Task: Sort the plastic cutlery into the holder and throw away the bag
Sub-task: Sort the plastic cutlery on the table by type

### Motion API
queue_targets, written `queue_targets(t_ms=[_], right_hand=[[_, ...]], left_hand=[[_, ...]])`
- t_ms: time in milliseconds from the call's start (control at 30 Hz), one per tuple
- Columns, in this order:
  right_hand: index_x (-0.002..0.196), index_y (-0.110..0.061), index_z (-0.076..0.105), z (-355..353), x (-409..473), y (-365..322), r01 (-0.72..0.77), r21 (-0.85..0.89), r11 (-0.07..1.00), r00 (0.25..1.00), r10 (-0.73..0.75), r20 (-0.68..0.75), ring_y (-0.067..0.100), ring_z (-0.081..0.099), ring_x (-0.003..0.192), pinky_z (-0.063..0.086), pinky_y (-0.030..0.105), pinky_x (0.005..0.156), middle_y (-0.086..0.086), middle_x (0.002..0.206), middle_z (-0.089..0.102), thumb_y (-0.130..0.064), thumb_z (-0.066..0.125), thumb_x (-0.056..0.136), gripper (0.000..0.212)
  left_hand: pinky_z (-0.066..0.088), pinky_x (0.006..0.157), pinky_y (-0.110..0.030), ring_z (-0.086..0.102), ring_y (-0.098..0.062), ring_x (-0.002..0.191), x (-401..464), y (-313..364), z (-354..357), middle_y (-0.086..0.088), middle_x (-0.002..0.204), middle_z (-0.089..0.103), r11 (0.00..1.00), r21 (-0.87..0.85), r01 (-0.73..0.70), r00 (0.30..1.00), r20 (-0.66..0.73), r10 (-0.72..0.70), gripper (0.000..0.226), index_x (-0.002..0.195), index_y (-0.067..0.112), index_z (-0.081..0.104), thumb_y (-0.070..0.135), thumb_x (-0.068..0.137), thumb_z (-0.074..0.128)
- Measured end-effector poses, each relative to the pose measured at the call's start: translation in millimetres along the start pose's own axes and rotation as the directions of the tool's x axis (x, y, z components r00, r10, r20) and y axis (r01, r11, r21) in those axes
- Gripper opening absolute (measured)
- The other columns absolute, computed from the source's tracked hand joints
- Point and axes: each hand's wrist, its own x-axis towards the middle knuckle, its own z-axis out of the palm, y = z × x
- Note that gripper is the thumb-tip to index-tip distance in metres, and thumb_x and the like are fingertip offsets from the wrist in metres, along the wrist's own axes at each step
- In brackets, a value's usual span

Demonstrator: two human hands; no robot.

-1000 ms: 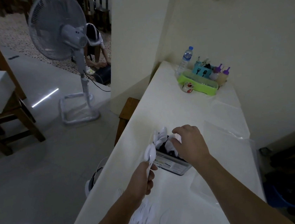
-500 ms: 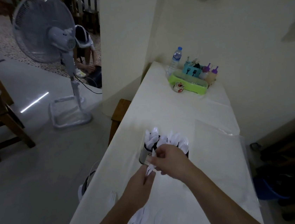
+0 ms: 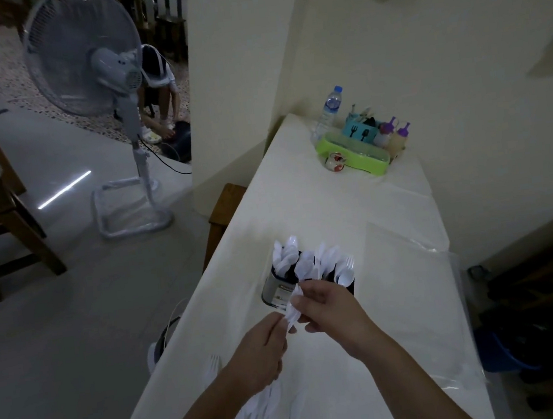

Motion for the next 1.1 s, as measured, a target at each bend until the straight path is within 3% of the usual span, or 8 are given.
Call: queue_targets(t_ms=[133, 267, 433, 533, 700, 800, 933, 1100], right_hand=[[0.088, -0.017, 0.071, 0.9, 1.4, 5.0, -0.014, -0.162, 0.987, 0.996, -0.001, -0.094, 0.013, 0.069, 0.065, 0.059, 0.032, 0.065, 0.004, 0.081, 0.073, -0.009, 0.060, 0.086, 0.014], [0.094, -0.018, 0.069, 1.3, 3.5, 12.0, -0.051, -0.270, 0.962, 0.990, 0.013, -0.142, 0.014, 0.069, 0.061, 0.059, 0.028, 0.055, 0.003, 0.079, 0.070, -0.012, 0.058, 0.086, 0.015], [0.096, -0.015, 0.071, -4.6, 7.7, 6.7, -0.002, -0.450, 0.893, 0.985, -0.076, -0.156, 0.011, 0.071, 0.060, 0.059, 0.029, 0.059, 0.002, 0.080, 0.073, -0.015, 0.058, 0.088, 0.015], [0.096, -0.015, 0.071, -7.6, 10.7, 0.2, 0.013, -0.525, 0.851, 0.974, -0.131, -0.187, 0.000, 0.060, 0.053, 0.043, 0.009, 0.050, -0.001, 0.078, 0.069, -0.016, 0.057, 0.090, 0.016], [0.087, -0.019, 0.073, -25.4, 15.0, -16.6, 0.073, -0.594, 0.801, 0.926, -0.276, -0.258, 0.013, 0.060, 0.066, 0.038, 0.010, 0.055, -0.004, 0.074, 0.067, -0.018, 0.055, 0.090, 0.018], [0.088, -0.020, 0.070, -46.9, 17.7, -37.2, 0.091, -0.620, 0.779, 0.849, -0.387, -0.361, 0.014, 0.055, 0.062, 0.035, 0.015, 0.053, -0.002, 0.071, 0.067, -0.018, 0.053, 0.093, 0.019], [0.100, -0.020, 0.069, -62.3, 27.7, -53.0, 0.102, -0.672, 0.734, 0.791, -0.470, -0.393, 0.022, 0.059, 0.072, 0.031, 0.021, 0.062, 0.005, 0.081, 0.072, -0.019, 0.051, 0.096, 0.019], [0.111, -0.020, 0.067, -53.0, 39.1, -49.0, 0.072, -0.794, 0.603, 0.846, -0.459, -0.272, 0.028, 0.064, 0.082, 0.044, 0.029, 0.069, 0.010, 0.090, 0.072, -0.018, 0.048, 0.098, 0.024]], left_hand=[[0.035, 0.051, -0.018, 0.043, -0.006, 0.053, 1.5, -12.7, 0.0, 0.007, 0.065, 0.047, 0.884, 0.437, -0.169, 0.984, 0.018, 0.179, 0.019, 0.095, 0.027, 0.049, 0.035, 0.104, 0.034], [0.034, 0.056, -0.014, 0.048, -0.004, 0.066, 0.2, -16.9, 4.0, 0.013, 0.077, 0.050, 0.759, 0.616, -0.211, 0.959, -0.020, 0.283, 0.015, 0.102, 0.030, 0.047, 0.037, 0.103, 0.035], [0.040, 0.065, -0.016, 0.054, -0.004, 0.081, 6.9, -19.6, 10.1, 0.012, 0.093, 0.059, 0.769, 0.604, -0.210, 0.941, -0.088, 0.327, 0.022, 0.114, 0.031, 0.052, 0.041, 0.102, 0.037], [0.040, 0.065, -0.022, 0.053, -0.006, 0.076, 14.3, -14.7, 11.5, 0.011, 0.086, 0.056, 0.777, 0.592, -0.213, 0.933, -0.114, 0.342, 0.021, 0.105, 0.029, 0.055, 0.041, 0.101, 0.039], [0.035, 0.059, -0.012, 0.053, -0.004, 0.074, 22.5, -4.9, 7.1, 0.009, 0.091, 0.056, 0.805, 0.565, -0.180, 0.932, -0.164, 0.324, 0.020, 0.109, 0.026, 0.057, 0.039, 0.098, 0.047], [0.041, 0.071, -0.015, 0.055, -0.006, 0.084, 26.1, -3.3, 1.2, 0.007, 0.106, 0.055, 0.821, 0.564, -0.090, 0.923, -0.261, 0.281, 0.028, 0.121, 0.023, 0.052, 0.036, 0.096, 0.053], [0.047, 0.093, -0.025, 0.056, -0.015, 0.111, 33.9, -3.6, -0.8, 0.002, 0.125, 0.056, 0.717, 0.681, -0.145, 0.903, -0.205, 0.377, 0.037, 0.132, 0.019, 0.051, 0.024, 0.095, 0.053], [0.041, 0.109, -0.031, 0.050, -0.020, 0.130, 49.5, -8.1, -0.2, -0.003, 0.138, 0.056, 0.522, 0.806, -0.278, 0.872, -0.016, 0.489, 0.049, 0.136, 0.013, 0.054, 0.014, 0.087, 0.058]])
